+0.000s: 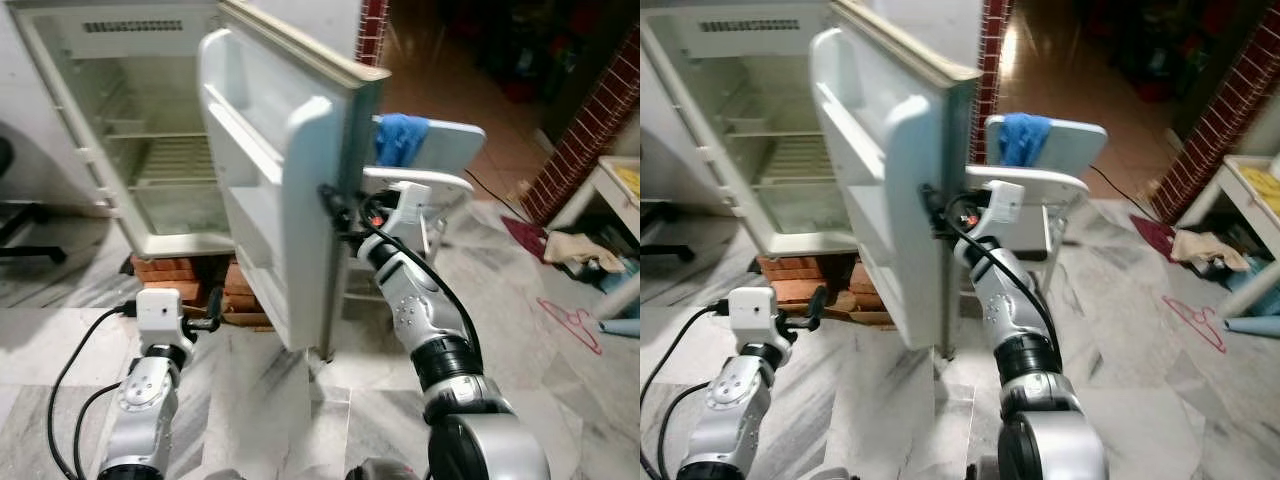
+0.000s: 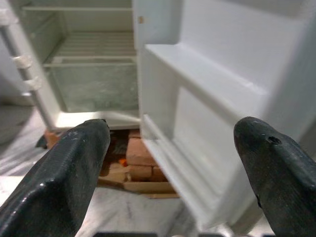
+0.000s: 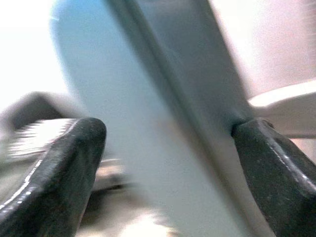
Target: Restocking fridge
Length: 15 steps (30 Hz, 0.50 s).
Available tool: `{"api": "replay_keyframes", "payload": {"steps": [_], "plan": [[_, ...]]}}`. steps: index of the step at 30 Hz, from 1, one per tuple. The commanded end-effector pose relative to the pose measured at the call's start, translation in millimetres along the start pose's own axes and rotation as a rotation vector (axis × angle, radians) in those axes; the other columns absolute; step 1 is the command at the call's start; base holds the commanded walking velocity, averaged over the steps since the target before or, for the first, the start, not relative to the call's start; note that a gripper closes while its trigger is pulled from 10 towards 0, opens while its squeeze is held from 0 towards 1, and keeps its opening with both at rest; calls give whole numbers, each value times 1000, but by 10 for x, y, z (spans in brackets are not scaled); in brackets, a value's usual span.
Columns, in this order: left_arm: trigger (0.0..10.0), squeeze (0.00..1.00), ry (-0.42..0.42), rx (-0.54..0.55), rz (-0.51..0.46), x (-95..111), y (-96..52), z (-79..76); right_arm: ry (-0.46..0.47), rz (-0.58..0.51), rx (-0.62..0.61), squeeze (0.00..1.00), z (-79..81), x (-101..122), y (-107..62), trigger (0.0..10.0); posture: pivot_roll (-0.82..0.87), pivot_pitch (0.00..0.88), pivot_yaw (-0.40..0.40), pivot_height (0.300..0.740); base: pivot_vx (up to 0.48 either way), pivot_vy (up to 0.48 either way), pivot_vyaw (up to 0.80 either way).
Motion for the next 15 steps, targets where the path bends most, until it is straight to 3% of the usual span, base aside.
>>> {"api": "replay_keyframes", "payload": {"steps": [1,4,6,7,8,9,11,13,15], "plan": [[10000,0,5,18,1,4,-16,56,51,43,280,0,522,-10,93,10000,25,0,-19,740,0,0,0],[10000,0,9,15,5,-3,-20,60,52,81,328,0,530,-35,-85,10000,13,0,-15,740,0,0,0],[10000,0,9,14,7,-5,-16,57,27,94,294,0,422,-54,-168,10000,10,0,-14,740,0,0,0],[10000,0,9,12,7,-1,-7,51,3,100,239,0,294,-58,-221,10000,4,0,-11,740,0,0,0],[10000,0,10,8,7,7,10,39,-49,123,126,0,39,-71,-360,10000,-2,0,-4,740,0,0,0],[10000,0,10,7,7,9,14,36,-62,133,98,0,-20,-72,-409,10000,-2,0,-4,740,0,0,0],[10000,0,19,-2,4,29,29,22,-182,160,-39,0,-276,-84,-607,10000,-6,0,0,740,0,0,0],[10000,0,26,-2,5,36,32,35,-271,165,-145,0,-415,-64,-785,10000,-12,0,1,740,0,0,0],[10000,0,23,4,10,29,34,56,-294,132,-248,0,-523,-22,-915,10000,-16,0,2,740,0,0,0]]}}
Point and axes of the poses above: a point about 5 cm out from each wrist's last joint towards the gripper, its own y axis pointing out of the wrist towards the gripper, its own x axis along the axis of the wrist's last joint, z = x × y, the point moved 3 cm from there along y, pointing out of the wrist towards the gripper, and after that the axes turned 6 degrees about y, right-handed, at the moved point
